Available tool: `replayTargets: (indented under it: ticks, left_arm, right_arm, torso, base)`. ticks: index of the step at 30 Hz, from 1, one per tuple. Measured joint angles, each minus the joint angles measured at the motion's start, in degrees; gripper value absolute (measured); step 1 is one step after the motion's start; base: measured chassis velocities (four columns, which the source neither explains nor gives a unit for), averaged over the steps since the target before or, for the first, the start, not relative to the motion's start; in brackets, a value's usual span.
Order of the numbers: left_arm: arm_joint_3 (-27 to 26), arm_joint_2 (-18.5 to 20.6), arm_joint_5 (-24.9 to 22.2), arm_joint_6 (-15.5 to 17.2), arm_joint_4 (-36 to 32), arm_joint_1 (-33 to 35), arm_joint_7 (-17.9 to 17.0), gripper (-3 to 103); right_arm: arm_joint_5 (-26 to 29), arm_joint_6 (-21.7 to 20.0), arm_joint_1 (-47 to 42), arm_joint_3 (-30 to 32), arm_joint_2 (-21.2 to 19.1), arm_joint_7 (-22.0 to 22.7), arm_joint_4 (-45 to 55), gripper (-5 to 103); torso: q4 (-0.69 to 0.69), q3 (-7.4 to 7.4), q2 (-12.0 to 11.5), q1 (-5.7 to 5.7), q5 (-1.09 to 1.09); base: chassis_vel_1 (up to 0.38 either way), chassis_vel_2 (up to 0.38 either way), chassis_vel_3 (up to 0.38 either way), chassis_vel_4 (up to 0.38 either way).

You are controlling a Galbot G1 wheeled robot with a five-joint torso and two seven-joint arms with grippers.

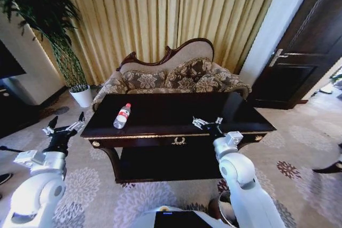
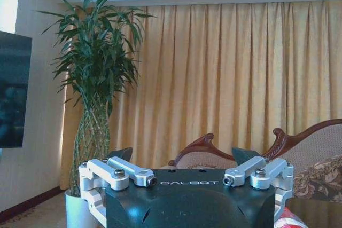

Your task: Move to the front of the table and place the trash on the table into the trash bin.

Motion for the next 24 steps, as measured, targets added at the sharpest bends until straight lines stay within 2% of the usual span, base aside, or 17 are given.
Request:
replayTargets:
  ticks: [10,16,24]
  left_arm:
    - [-0.12,0.52,-0.44,0.14,0.3,-0.03,0.03,100]
    - [-0.13,2.82,-1.65,0.32,2.03,-1.13,0.0,100]
    - [0.33,2.94,-2.12,0.61,2.27,-1.3,0.42,100]
  right_arm:
    - [0.33,-0.36,1.21,-0.46,-0.13,0.0,-0.92,100]
    - [3.18,-1.75,5.07,1.15,-3.14,-0.01,-3.98,100]
    - [4.96,-1.87,6.68,1.74,-4.69,-0.01,-4.95,100]
  torso:
    - [-0.01,-0.03,0.04,-0.07,0.01]
    - [0.0,-0.01,0.01,-0.03,0.0]
    - [0.0,-0.02,0.02,-0.03,0.0]
  base:
    - [0.0,0.0,0.0,0.0]
    - [0.0,0.0,0.0,0.0]
    - [0.0,0.0,0.0,0.0]
